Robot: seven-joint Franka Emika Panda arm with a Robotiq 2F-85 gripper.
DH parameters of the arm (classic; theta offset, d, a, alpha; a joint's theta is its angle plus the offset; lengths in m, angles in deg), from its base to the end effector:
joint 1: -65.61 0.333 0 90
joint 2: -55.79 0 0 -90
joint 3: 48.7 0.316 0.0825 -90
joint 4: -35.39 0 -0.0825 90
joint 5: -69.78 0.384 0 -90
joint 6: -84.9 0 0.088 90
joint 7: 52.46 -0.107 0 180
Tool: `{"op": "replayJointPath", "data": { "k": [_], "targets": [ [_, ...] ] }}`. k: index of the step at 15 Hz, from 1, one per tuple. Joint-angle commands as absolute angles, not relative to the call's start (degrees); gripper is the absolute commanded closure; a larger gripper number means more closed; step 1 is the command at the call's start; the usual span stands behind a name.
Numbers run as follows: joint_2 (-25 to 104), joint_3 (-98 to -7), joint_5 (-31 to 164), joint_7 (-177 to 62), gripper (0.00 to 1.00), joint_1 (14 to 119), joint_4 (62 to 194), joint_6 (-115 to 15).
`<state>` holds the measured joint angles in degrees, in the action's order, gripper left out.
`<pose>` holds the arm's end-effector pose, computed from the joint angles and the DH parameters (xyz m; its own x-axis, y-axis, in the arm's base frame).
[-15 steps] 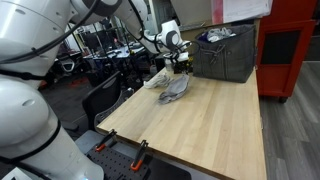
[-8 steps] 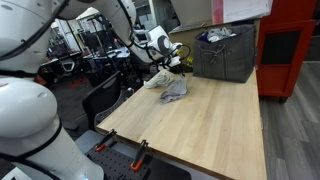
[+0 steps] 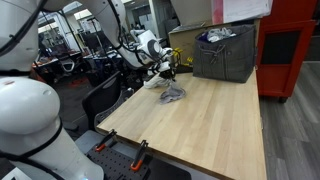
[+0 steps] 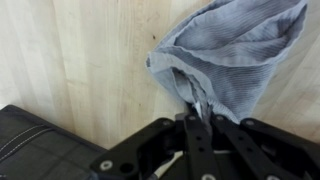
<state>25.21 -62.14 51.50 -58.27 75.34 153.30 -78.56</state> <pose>0.6145 -0.0188 0.2031 0.9512 0.2010 0.2340 0.1392 -0.9566 0.2559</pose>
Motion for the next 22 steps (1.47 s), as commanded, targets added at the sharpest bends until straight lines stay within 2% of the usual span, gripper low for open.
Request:
{"op": "replayJointPath", "data": {
  "k": [1, 4, 8, 9, 10, 19, 22],
  "targets": [
    [30.9, -56.9, 53.7, -54.2, 0.98, 71.9, 159.1, -78.1],
    [32.0, -51.5, 57.5, -49.8, 0.98, 68.5, 160.8, -76.7],
    [30.9, -52.5, 56.0, -51.1, 0.98, 70.2, 161.7, -77.3],
    [31.0, -52.3, 56.1, -50.9, 0.68, 70.2, 162.1, -77.4],
    [31.1, -52.3, 56.1, -50.9, 0.68, 70.2, 162.3, -77.4],
    [34.1, -47.0, 65.1, -49.3, 0.02, 65.2, 161.3, -74.1],
    [34.7, -46.1, 71.7, -53.0, 0.0, 64.5, 156.5, -64.0]
  ]
}}
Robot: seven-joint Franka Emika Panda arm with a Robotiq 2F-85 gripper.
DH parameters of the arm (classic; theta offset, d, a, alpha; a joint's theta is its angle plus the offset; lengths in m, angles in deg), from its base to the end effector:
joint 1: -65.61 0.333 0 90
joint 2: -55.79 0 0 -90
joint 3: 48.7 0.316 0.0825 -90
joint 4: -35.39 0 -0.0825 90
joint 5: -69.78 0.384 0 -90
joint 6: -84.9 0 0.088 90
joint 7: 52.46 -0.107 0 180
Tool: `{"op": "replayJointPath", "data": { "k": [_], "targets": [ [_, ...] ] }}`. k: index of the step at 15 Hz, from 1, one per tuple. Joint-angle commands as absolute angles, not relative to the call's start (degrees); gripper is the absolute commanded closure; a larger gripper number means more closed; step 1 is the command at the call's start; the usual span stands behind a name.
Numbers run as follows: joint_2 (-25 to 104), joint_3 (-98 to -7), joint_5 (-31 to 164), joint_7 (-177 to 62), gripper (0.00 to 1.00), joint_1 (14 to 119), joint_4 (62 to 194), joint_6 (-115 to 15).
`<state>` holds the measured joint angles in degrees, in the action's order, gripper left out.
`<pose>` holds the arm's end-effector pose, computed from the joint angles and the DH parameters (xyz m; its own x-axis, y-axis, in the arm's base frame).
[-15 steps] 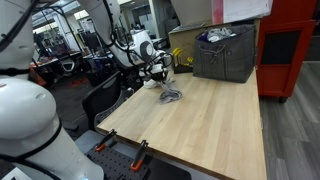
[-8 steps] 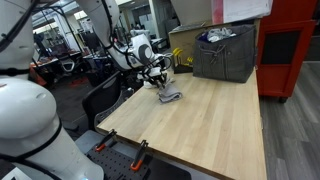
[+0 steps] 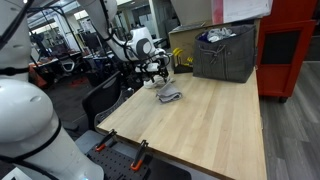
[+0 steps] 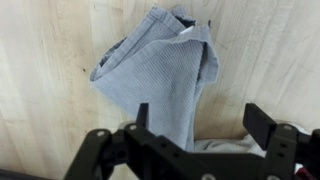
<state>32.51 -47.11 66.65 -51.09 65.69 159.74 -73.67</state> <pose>0.5823 0.0192 0.2222 0.9769 0.0989 0.1892 0.0963 -0.9951 0.0228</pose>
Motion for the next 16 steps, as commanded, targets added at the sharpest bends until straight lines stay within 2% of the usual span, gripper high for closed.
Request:
{"op": "replayJointPath", "data": {
  "k": [1, 2, 3, 4, 8, 13, 14, 16],
  "targets": [
    [34.6, -46.8, 72.7, -54.6, 0.0, 64.8, 154.8, -60.5],
    [34.2, -47.4, 73.6, -56.2, 0.0, 65.1, 153.0, -57.1],
    [33.5, -47.8, 74.3, -58.0, 0.09, 65.3, 151.2, -53.9],
    [32.7, -48.2, 75.0, -60.0, 0.26, 65.5, 149.4, -51.3],
    [29.6, -49.9, 77.2, -68.9, 0.58, 65.7, 143.7, -44.3],
    [25.1, -52.0, 79.9, -80.6, 0.95, 66.2, 139.8, -42.7],
    [24.2, -52.4, 80.7, -82.9, 0.99, 66.3, 139.6, -43.2],
    [22.5, -53.2, 82.0, -87.9, 1.0, 66.9, 139.3, -43.9]
  ]
}}
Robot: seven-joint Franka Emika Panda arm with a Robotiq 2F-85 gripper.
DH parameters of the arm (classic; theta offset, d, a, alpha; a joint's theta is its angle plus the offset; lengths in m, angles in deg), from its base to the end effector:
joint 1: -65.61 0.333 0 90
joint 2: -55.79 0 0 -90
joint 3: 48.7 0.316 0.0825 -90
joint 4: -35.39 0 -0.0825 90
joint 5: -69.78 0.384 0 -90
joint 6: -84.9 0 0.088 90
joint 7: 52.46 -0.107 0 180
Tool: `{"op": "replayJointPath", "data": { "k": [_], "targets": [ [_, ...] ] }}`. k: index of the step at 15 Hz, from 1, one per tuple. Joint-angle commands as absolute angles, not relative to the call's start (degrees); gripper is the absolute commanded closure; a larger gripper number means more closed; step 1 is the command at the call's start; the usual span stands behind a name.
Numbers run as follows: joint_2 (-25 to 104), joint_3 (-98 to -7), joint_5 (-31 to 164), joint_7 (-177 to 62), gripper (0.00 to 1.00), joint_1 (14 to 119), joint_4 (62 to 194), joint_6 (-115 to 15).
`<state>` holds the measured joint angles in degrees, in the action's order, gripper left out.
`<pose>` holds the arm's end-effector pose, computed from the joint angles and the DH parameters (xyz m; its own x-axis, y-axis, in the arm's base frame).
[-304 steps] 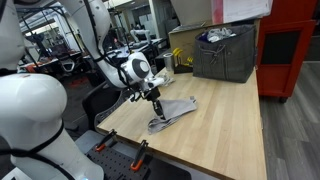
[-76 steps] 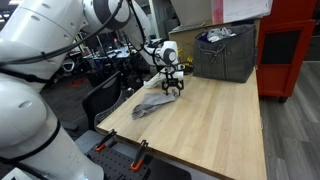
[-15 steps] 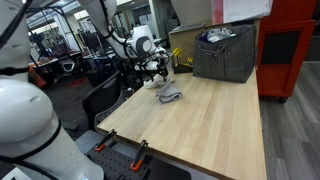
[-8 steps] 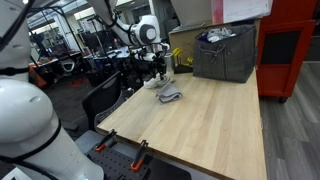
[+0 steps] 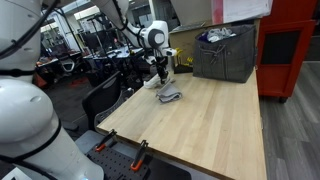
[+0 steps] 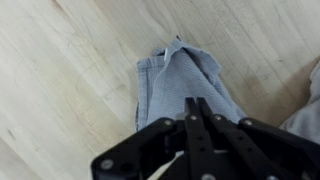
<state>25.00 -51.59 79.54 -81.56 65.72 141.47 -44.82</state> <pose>0.6292 -0.0245 0.2218 0.7764 -0.6108 -0.1553 -0.6204 -0.7841 -0.0171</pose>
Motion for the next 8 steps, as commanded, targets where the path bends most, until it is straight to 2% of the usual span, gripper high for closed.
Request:
{"op": "replayJointPath", "data": {
  "k": [1, 8],
  "targets": [
    [21.8, -53.5, 82.8, -90.5, 1.0, 67.2, 139.6, -44.5],
    [15.7, -53.3, 86.0, -108.3, 1.0, 70.0, 141.0, -48.5]
  ]
}}
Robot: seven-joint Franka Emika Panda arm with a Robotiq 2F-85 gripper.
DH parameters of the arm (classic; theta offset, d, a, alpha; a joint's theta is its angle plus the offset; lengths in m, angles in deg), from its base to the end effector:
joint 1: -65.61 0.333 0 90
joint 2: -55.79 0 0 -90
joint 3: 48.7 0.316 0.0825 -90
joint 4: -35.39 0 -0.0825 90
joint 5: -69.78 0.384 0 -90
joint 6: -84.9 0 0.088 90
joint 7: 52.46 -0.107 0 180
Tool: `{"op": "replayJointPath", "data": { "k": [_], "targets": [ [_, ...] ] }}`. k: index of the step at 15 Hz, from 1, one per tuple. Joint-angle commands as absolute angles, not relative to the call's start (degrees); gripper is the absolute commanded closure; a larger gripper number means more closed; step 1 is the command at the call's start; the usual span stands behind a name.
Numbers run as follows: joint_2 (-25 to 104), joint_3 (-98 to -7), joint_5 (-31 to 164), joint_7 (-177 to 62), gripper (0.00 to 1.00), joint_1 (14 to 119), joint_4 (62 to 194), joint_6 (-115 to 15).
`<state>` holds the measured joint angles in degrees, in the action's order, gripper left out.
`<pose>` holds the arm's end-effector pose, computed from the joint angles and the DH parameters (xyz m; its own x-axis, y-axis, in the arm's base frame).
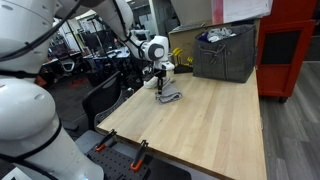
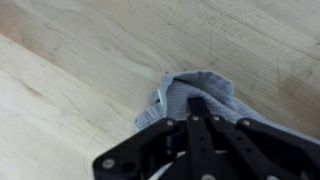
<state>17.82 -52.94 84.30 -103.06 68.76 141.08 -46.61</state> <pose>0.6178 -0.0050 0.1490 0.4510 -0.8658 -0.2167 -0.8722 -0.4791 0.0989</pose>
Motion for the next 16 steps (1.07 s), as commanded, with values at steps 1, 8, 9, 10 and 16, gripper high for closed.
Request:
{"op": "replayJointPath", "data": {
  "k": [1, 8, 9, 10, 16],
  "targets": [
    [14.4, -53.4, 85.8, -109.8, 1.0, 70.4, 140.6, -49.6],
    [14.1, -53.9, 84.7, -113.6, 1.0, 71.1, 142.0, -53.9],
    [15.1, -53.9, 84.7, -113.6, 1.0, 71.0, 142.7, -54.0],
    [16.9, -53.7, 84.6, -112.7, 1.0, 70.7, 144.0, -54.1],
    [30.2, -54.8, 78.5, -102.9, 1.0, 70.2, 153.9, -51.7]
  ]
}}
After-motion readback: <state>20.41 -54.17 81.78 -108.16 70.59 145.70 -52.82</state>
